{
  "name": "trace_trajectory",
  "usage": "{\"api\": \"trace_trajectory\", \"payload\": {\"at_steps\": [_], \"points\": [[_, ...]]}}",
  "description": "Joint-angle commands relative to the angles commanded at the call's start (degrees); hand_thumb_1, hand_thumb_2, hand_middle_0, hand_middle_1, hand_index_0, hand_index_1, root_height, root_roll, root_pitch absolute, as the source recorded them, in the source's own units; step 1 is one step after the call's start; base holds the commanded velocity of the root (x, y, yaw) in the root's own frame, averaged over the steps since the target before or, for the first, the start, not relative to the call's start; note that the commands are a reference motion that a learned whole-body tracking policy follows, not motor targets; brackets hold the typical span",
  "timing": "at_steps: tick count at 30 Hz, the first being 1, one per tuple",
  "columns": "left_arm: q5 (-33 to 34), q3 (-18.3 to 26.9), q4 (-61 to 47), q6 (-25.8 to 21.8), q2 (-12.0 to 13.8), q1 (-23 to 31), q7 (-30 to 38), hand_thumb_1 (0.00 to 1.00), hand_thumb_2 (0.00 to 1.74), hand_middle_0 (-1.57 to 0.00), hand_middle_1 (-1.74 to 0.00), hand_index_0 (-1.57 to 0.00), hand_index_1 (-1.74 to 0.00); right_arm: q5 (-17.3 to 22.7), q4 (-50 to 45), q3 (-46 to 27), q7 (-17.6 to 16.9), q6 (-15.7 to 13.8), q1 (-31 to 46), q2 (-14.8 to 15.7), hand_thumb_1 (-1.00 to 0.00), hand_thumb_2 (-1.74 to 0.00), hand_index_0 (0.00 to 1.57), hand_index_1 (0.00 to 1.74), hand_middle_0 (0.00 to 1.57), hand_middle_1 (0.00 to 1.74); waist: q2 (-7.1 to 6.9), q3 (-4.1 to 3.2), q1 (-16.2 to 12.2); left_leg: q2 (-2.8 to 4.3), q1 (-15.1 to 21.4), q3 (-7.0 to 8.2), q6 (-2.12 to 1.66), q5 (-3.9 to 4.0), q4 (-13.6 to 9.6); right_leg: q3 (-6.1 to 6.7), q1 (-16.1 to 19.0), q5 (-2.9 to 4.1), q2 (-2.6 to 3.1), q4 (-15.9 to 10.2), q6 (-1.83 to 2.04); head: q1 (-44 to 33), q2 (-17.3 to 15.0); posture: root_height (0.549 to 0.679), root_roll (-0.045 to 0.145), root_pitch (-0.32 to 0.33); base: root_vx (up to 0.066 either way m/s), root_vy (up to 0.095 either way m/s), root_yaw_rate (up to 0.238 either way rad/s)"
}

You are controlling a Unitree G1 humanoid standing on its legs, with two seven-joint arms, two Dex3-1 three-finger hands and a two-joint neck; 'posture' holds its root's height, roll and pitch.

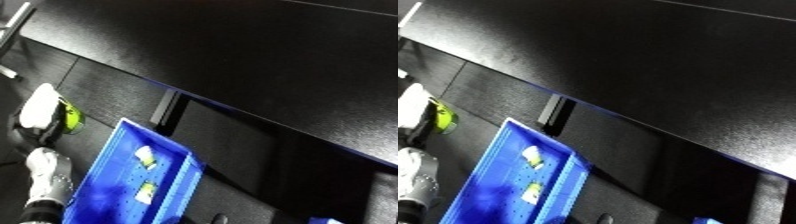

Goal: Pick up the object and place it into the box

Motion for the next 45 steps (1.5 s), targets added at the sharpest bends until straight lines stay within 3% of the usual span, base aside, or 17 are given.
{"api": "trace_trajectory", "payload": {"at_steps": [3,12,20,34,41,45], "points": [[-3.4,0.5,4.5,1.7,0.1,-0.7,-1.8,0.85,1.48,-1.33,-1.48,-1.33,-1.48,-0.5,0.6,0.2,0.3,-0.1,0.0,0.1,0.0,0.0,0.0,0.0,0.0,0.0,-0.45,0.04,-0.3,0.09,-0.1,-0.1,0.15,0.29,-0.4,0.1,0.1,-0.21,0.3,-0.2,-0.03,-2.9,0.9,0.631,0.056,-0.092,-0.005,0.013,0.02],[-6.1,0.1,14.7,7.7,1.5,-2.4,-5.6,0.4,0.7,-0.63,-0.7,-0.63,-0.7,-1.2,2.0,1.0,2.0,-0.9,-0.4,-0.4,0.0,0.0,0.0,0.0,0.0,0.0,-1.5,0.58,-1.0,0.62,-0.8,0.26,0.1,1.06,-1.2,0.37,-0.1,-0.3,1.16,-0.9,-0.12,-4.8,1.3,0.632,0.048,-0.085,-0.021,0.023,-0.007],[-7.0,-0.4,20.9,11.8,3.3,-3.6,-7.6,0.0,0.0,0.0,0.0,0.0,0.0,-1.2,2.5,1.5,3.1,-1.0,-1.1,-1.1,0.0,0.0,0.0,0.0,0.0,0.0,-2.08,1.04,-1.7,0.96,-1.2,0.73,0.11,0.99,-1.1,0.64,-0.5,-0.16,1.61,-1.3,-0.29,-3.9,2.4,0.632,0.044,-0.08,-0.018,0.027,-0.024],[-3.8,-2.4,23.4,13.1,3.7,-4.4,-13.0,0.0,0.0,0.0,0.0,0.0,0.0,-0.1,2.0,2.2,3.5,-1.3,-1.2,-1.3,0.0,0.0,0.0,0.0,0.0,0.0,-2.3,1.39,-1.5,0.77,-1.5,0.91,0.2,0.68,-1.1,0.53,-0.7,0.28,1.84,-2.1,-0.29,2.7,3.1,0.632,0.038,-0.075,-0.012,-0.007,-0.001],[-1.1,-4.5,20.8,9.8,1.2,-3.6,-23.0,0.0,0.0,0.0,0.0,0.0,0.0,0.1,0.9,2.5,2.7,-1.2,-1.0,-1.2,0.0,0.0,0.0,0.0,0.0,0.0,-2.11,1.27,-1.6,0.71,-1.3,1.5,0.28,-0.09,-0.6,0.74,-0.7,1.08,1.87,-2.6,0.07,12.5,4.5,0.633,0.034,-0.074,-0.012,-0.025,-0.049],[2.0,-6.4,17.3,8.9,-1.2,-2.0,-28.6,0.0,0.0,0.0,0.0,0.0,0.0,0.2,0.0,2.2,2.2,-1.2,-0.8,-1.0,0.0,0.0,0.0,0.0,0.0,0.0,-1.88,1.26,-1.5,0.86,-1.2,1.9,0.25,-0.49,-0.5,0.93,-0.9,1.79,1.88,-3.2,0.45,23.4,6.3,0.633,0.029,-0.07,-0.028,-0.024,-0.097]]}}
